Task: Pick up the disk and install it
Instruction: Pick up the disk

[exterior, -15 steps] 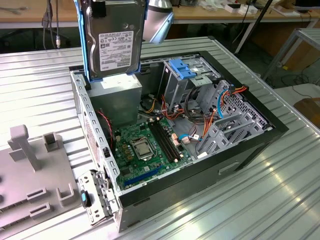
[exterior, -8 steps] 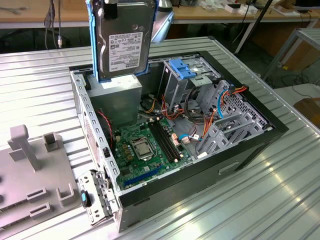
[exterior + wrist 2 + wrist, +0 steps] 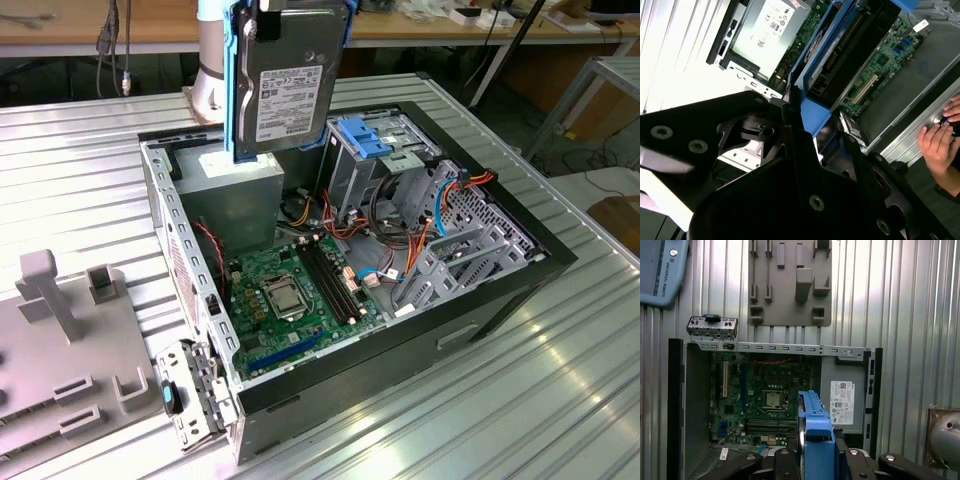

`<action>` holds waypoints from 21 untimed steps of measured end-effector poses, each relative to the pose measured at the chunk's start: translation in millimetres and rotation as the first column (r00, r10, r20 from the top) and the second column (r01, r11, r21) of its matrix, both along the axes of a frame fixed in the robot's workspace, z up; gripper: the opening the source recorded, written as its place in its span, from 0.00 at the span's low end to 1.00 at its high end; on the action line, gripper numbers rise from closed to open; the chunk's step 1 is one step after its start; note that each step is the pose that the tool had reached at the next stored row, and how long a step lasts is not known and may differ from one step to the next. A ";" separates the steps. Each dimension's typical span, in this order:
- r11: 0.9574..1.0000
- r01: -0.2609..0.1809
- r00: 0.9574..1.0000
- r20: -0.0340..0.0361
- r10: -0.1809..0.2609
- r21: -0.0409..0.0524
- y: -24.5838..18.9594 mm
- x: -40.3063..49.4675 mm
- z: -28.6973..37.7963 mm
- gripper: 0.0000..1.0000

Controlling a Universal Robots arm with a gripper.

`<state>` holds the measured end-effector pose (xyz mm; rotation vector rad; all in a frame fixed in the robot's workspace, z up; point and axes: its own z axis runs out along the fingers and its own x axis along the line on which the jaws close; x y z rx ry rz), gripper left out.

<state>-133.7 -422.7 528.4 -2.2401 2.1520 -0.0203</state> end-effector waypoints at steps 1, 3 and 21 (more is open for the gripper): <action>1.000 0.000 1.000 -0.001 0.000 0.000 -2.2 1.3 0.0 0.37; 1.000 0.000 1.000 -0.003 0.000 0.000 -5.4 7.2 -0.2 0.37; 1.000 0.004 0.999 -0.035 -0.004 0.000 -24.4 43.2 -2.0 0.37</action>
